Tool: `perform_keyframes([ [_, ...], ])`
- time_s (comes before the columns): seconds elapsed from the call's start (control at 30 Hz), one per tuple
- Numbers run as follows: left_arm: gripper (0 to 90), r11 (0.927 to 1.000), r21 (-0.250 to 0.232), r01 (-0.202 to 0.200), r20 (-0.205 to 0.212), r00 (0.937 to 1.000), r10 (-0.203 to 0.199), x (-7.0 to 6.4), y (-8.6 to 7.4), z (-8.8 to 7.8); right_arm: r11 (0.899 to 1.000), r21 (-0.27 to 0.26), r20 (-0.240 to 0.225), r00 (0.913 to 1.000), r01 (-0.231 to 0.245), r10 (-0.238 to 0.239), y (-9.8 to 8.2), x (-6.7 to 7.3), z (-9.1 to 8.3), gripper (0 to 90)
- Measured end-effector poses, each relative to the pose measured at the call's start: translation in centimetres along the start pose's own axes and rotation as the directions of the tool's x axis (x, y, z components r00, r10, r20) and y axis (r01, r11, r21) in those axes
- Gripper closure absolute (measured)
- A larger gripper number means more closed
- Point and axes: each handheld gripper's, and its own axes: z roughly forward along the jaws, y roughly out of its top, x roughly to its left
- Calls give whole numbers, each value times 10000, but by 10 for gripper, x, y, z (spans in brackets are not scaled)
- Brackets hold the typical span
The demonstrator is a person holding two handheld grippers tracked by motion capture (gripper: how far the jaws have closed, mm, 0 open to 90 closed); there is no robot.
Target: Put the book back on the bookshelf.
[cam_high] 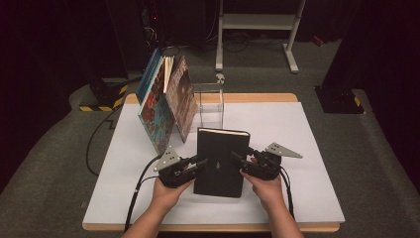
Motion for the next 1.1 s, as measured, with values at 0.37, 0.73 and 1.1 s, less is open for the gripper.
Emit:
perform_keyframes([
  [0.37,698,9999,-71,-94,-61,9999,94,0,4,2,9991,-161,167,9991,395,-392,9,6,-1,345],
  [0.73,696,9996,-250,-135,-84,9999,133,6,8,9,9980,-357,334,9981,521,-509,15,5,3,348],
  [1.1,693,9986,-445,-301,-150,9995,294,17,15,19,9958,-576,442,9966,716,-691,25,-1,14,346],
])
